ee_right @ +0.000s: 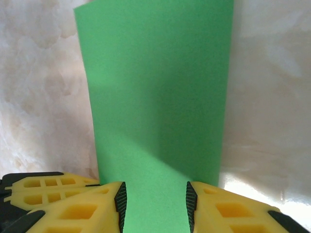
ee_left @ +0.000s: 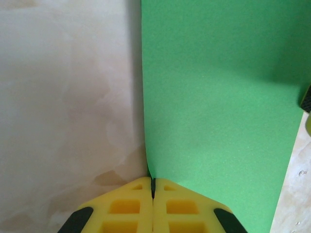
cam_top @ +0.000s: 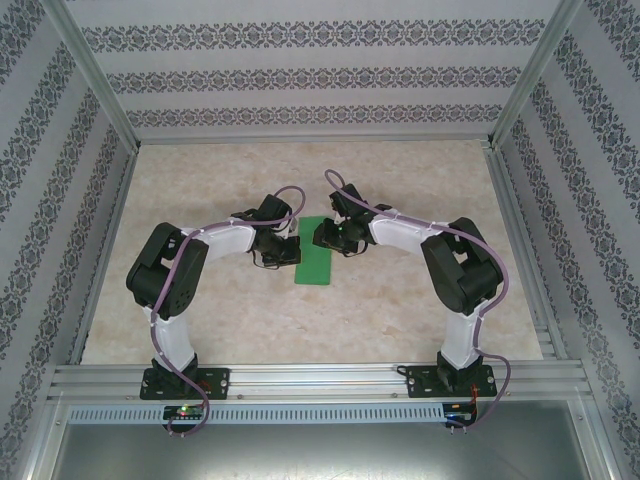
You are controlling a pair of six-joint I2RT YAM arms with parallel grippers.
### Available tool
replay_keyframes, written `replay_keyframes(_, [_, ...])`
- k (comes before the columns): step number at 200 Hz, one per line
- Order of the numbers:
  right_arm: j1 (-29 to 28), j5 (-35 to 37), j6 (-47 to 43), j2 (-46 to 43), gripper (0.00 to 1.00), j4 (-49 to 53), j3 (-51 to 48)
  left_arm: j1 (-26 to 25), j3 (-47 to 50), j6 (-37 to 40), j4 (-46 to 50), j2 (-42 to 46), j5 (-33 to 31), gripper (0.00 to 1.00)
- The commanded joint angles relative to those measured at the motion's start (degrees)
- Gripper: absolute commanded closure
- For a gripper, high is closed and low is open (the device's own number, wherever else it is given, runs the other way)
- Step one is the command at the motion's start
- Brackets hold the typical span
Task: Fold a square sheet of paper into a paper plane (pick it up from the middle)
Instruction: Hold the square sheet of paper at the center of the table.
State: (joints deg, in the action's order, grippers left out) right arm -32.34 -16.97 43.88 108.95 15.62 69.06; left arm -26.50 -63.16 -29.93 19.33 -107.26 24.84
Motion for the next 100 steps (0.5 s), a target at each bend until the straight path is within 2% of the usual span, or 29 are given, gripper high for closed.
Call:
replay_keyframes(1, [0.76,1.71,-1.80,-1.17,0.60,1.90,0.65,0.29,-1.10,1.16,0.09,-1.98,0.84,0.93])
replay_keyframes(53, [1.47,5.00,-3.34,-3.74,0.56,4.90,-1.03,0.30,-1.20,1.28,0.27,-2.24,1.04,0.92])
replay_keyframes(100, [1.55,2.40,-3.62,-0.38,0.54,4.08,0.98,0.24,-1.27,1.03,0.27,-2.16,1.30,0.92])
